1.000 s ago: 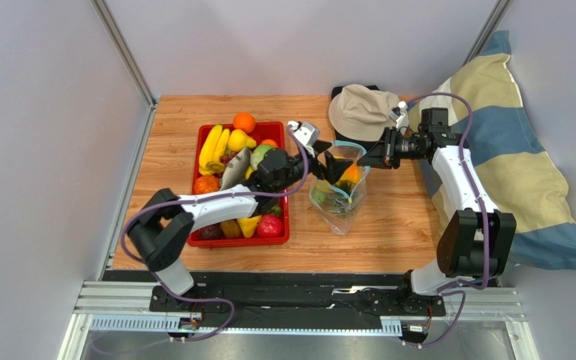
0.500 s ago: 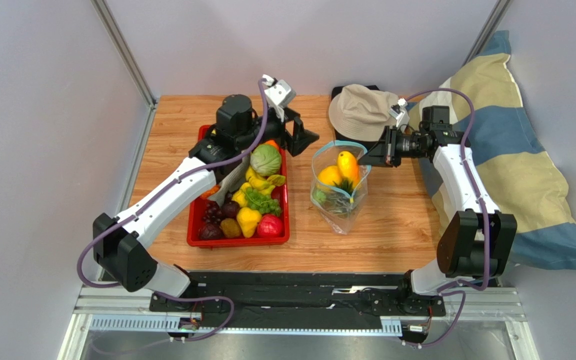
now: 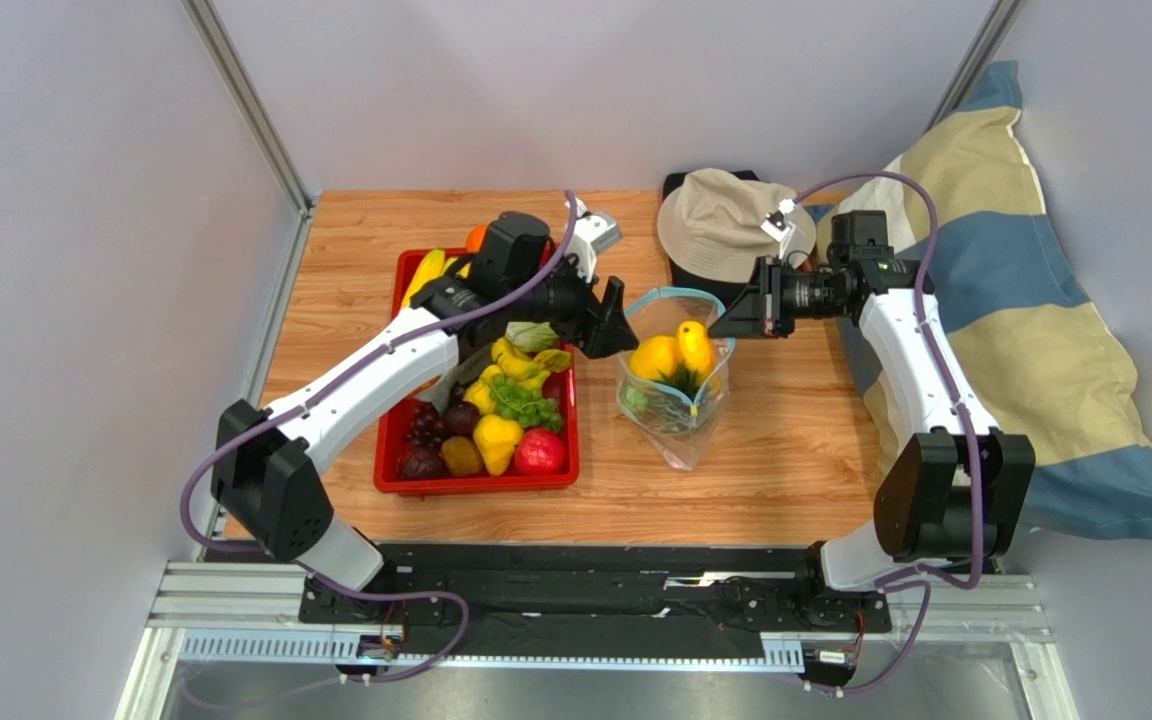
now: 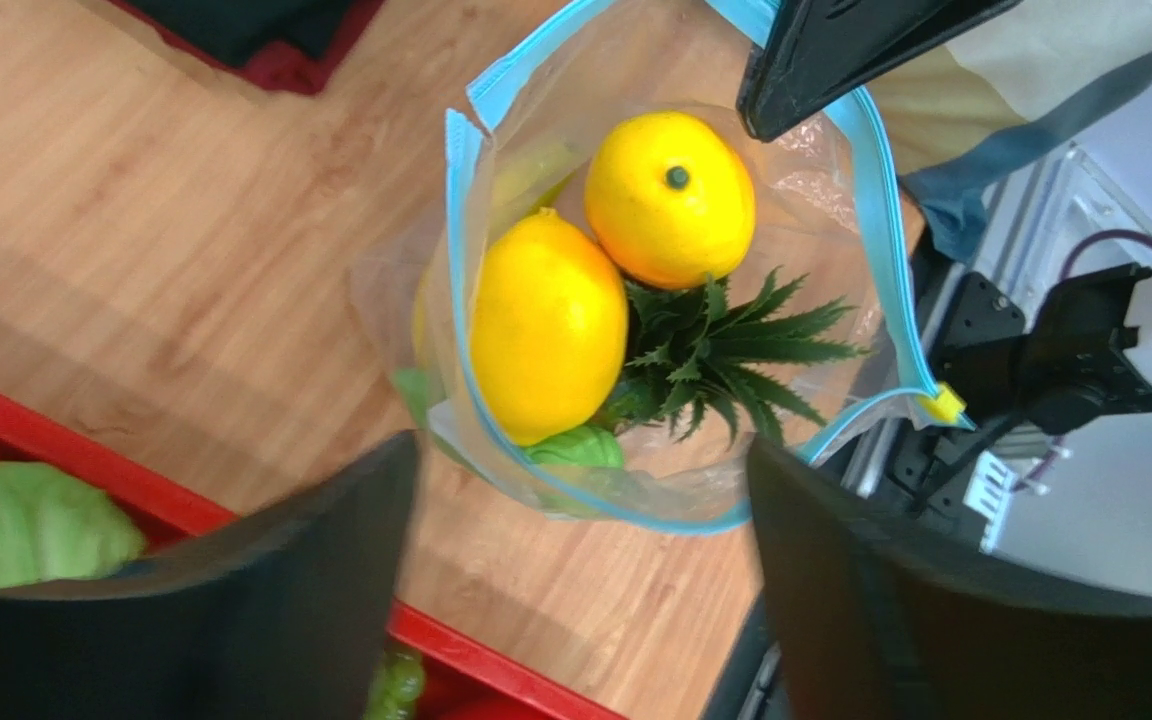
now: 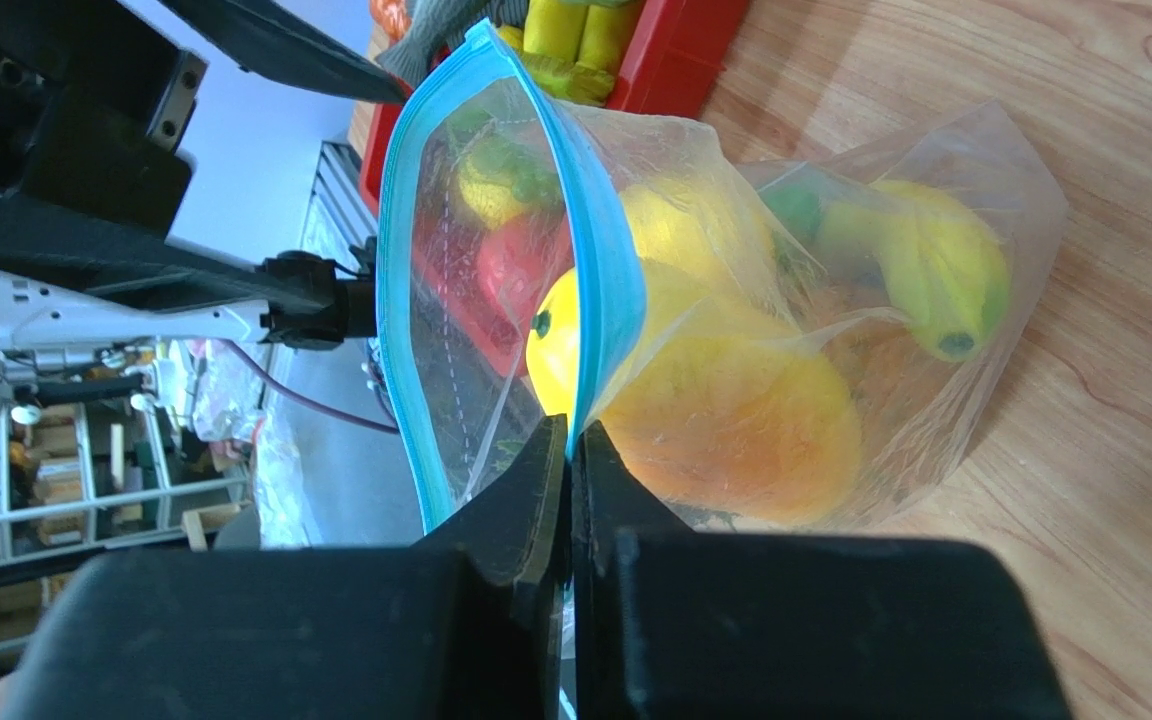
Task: Place the food in the zip-top bag and seal the zipper
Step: Adjust the zipper food storage bag at the center of the board.
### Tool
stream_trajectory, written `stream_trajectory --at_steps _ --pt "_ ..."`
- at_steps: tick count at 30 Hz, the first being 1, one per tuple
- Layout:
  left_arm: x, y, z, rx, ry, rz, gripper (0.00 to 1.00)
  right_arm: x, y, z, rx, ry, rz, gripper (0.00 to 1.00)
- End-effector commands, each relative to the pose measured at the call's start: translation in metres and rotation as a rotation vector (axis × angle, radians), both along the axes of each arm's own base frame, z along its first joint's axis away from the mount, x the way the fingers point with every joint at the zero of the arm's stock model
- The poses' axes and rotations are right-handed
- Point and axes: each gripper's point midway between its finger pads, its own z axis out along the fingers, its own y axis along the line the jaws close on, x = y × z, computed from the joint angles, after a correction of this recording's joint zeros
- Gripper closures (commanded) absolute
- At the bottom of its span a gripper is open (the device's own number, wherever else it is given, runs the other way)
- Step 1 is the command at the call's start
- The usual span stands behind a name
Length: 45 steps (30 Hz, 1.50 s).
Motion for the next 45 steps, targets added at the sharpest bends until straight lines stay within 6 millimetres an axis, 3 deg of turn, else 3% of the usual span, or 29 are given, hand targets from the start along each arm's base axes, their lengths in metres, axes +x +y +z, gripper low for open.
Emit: stream_trajectory --at_steps 1,3,8,9,13,15,16,18,23,25,28,33,35,38,39,40,41,42,45 --pt "-0.003 -0.013 -0.017 0.023 0.132 -0.014 0.4 -0.004 0.001 0.02 -0.042 -0.116 0.022 0.95" --pt "-0.009 -0.013 -0.018 0.035 0.173 -0.028 0.65 -0.003 -0.002 0.018 -0.07 -0.124 0.012 0.92" --pt "-0.026 -0.011 -0.003 0.003 0.192 -0.063 1.0 -0.002 -0.007 0.015 -0.17 -0.141 -0.024 0.77" --pt "-0.027 -0.011 -0.002 0.0 0.198 -0.065 1.0 0.001 -0.011 0.013 -0.206 -0.142 -0.046 0.71" --pt "-0.032 -0.012 0.004 -0.007 0.225 -0.079 1.0 0.001 -0.02 0.018 -0.271 -0.15 -0.072 0.65" --pt "-0.034 -0.014 0.006 -0.012 0.24 -0.09 1.0 -0.002 -0.019 0.02 -0.277 -0.159 -0.059 0.77" --pt "-0.035 -0.014 0.007 -0.014 0.249 -0.093 1.0 -0.005 -0.019 0.022 -0.279 -0.16 -0.055 0.9" --pt "-0.037 -0.015 0.019 -0.023 0.248 -0.111 1.0 -0.009 -0.014 0.028 -0.28 -0.184 -0.024 1.0" --pt "-0.068 -0.018 0.092 -0.12 0.141 -0.265 1.0 -0.034 -0.011 0.056 -0.28 -0.183 0.024 1.0" --pt "-0.08 -0.018 0.101 -0.123 0.138 -0.303 1.0 -0.05 -0.013 0.061 -0.297 -0.187 0.056 1.0" --pt "-0.087 -0.019 0.087 -0.099 0.214 -0.334 1.0 -0.054 -0.017 0.051 -0.335 -0.19 0.078 1.0" --pt "-0.07 -0.025 -0.011 0.06 0.439 -0.247 1.0 -0.025 -0.014 0.003 -0.417 -0.168 0.102 1.0" --pt "-0.067 -0.026 -0.02 0.069 0.43 -0.242 1.0 -0.017 -0.01 -0.004 -0.428 -0.161 0.139 1.0" --pt "-0.058 -0.022 -0.007 0.028 0.328 -0.209 1.0 -0.02 -0.004 0.005 -0.425 -0.169 0.181 1.0" --pt "-0.054 -0.014 0.011 -0.013 0.278 -0.189 1.0 -0.02 -0.006 0.007 -0.431 -0.178 0.176 1.0" --pt "-0.046 -0.013 0.023 -0.055 0.222 -0.172 0.96 -0.02 -0.006 0.008 -0.434 -0.187 0.175 1.0" --pt "-0.046 -0.008 0.021 -0.07 0.227 -0.152 0.83 -0.02 -0.007 0.008 -0.436 -0.196 0.174 1.0" --pt "-0.041 0.005 0.038 -0.106 0.181 -0.126 0.76 -0.021 -0.006 0.011 -0.431 -0.21 0.169 1.0" --pt "-0.035 0.029 0.057 -0.149 0.094 -0.108 0.44 -0.021 -0.002 0.014 -0.413 -0.23 0.166 1.0"
